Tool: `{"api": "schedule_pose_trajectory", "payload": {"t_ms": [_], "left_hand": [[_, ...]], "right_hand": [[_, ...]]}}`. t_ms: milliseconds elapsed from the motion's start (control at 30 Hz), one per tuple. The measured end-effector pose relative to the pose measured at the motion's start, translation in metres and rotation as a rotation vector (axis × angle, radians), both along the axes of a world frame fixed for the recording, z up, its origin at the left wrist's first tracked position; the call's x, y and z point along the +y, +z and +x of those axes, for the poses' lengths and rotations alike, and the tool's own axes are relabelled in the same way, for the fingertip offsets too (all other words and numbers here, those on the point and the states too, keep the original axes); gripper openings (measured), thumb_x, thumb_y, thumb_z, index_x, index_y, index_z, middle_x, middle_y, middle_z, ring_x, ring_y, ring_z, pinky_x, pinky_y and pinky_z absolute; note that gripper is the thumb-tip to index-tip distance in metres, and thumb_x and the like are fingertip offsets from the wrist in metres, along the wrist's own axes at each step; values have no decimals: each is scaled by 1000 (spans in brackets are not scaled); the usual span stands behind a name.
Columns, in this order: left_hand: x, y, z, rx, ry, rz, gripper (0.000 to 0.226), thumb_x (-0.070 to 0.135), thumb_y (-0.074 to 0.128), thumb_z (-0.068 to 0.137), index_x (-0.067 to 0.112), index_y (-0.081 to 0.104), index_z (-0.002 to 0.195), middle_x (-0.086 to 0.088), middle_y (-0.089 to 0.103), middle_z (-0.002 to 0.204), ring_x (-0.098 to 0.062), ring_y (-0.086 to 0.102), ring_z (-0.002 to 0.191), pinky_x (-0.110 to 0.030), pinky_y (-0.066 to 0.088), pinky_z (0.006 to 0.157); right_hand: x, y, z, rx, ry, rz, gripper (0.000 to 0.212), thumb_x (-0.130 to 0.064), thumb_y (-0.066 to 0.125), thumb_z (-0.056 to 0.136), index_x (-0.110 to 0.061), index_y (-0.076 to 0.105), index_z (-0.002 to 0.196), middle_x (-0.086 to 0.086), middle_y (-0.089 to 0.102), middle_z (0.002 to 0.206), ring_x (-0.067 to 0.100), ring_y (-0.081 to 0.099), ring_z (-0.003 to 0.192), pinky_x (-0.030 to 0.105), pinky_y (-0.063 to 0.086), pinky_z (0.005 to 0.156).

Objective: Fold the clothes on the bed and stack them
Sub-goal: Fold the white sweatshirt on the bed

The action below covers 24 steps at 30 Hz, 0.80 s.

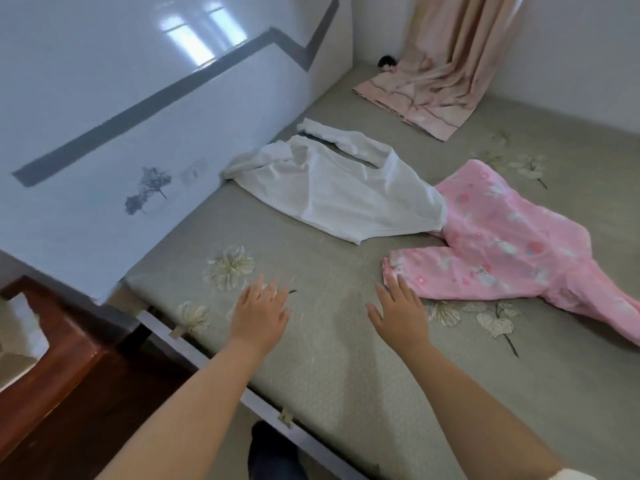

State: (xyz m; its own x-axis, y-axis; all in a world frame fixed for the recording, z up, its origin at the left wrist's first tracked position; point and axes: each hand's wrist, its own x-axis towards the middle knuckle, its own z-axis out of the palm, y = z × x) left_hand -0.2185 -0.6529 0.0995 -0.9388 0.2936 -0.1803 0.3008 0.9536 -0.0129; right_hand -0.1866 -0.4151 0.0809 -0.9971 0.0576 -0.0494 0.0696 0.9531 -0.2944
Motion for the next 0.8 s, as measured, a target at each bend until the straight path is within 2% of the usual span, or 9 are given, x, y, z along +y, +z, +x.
{"api": "schedule_pose_trajectory", "payload": {"t_ms": [67, 200, 300, 433, 500, 533, 633, 700, 800], "left_hand": [[-4, -22, -53, -54, -39, 37, 48, 34, 28, 98, 20, 23, 144, -1, 19, 153, -21, 7, 142, -36, 7, 114], [-7, -84, -148, -173, -128, 57, 49, 33, 27, 98, 22, 20, 145, 1, 15, 154, -20, 3, 143, -35, 8, 113], [-8, -135, -201, -220, -203, 58, 49, 33, 26, 98, 23, 17, 146, 2, 12, 155, -20, 1, 143, -34, 9, 113], [-3, -190, -250, -322, -226, 86, 50, 36, 21, 99, 22, 12, 147, 1, 6, 156, -20, -3, 143, -35, 6, 114], [0, -209, -263, -332, -225, 124, 52, 38, 18, 98, 18, 22, 145, -5, 16, 154, -24, 7, 142, -39, 8, 114], [0, -218, -268, -302, -231, 174, 55, 39, 20, 94, 13, 36, 140, -10, 30, 149, -30, 22, 139, -45, 17, 112], [-4, -243, -271, -171, -259, 308, 53, 34, 32, 83, 5, 65, 113, -18, 60, 121, -40, 55, 113, -55, 39, 95], [-6, -252, -270, -150, -277, 313, 51, 34, 34, 82, 7, 65, 113, -16, 60, 121, -39, 55, 114, -49, 31, 100], [-8, -258, -272, -129, -295, 329, 51, 35, 35, 82, 8, 64, 114, -15, 59, 124, -38, 53, 116, -47, 22, 99]], "right_hand": [[-5, -21, -34, -81, -33, 32, 49, -32, 45, 94, -7, 41, 136, 14, 26, 149, 29, 16, 141, 39, 15, 113], [-2, -60, -93, -190, -150, 104, 52, -32, 43, 94, -10, 32, 141, 9, 15, 154, 26, 12, 142, 37, 14, 112], [7, -85, -135, -289, -226, 164, 55, -33, 40, 95, -13, 24, 144, 8, 16, 154, 27, 10, 142, 38, 9, 113], [14, -118, -182, -358, -241, 251, 51, -34, 39, 96, -11, 31, 141, 10, 19, 153, 27, 10, 142, 38, 6, 114], [20, -135, -205, -382, -243, 269, 52, -34, 39, 96, -11, 31, 142, 11, 18, 153, 26, 8, 143, 35, 3, 114], [24, -144, -217, -392, -245, 278, 52, -34, 38, 96, -10, 29, 142, 11, 17, 153, 26, 6, 143, 34, 2, 113], [32, -171, -250, -432, -232, 323, 56, -28, 40, 95, -9, 22, 145, 12, 13, 154, 26, 4, 143, 34, 1, 114], [33, -188, -269, -436, -217, 317, 55, -22, 41, 95, -10, 21, 145, 11, 11, 154, 26, 4, 143, 36, 3, 114], [30, -204, -288, -328, -229, 247, 45, -11, 43, 94, -7, 36, 139, 15, 23, 151, 32, 14, 141, 38, 8, 113]]}}
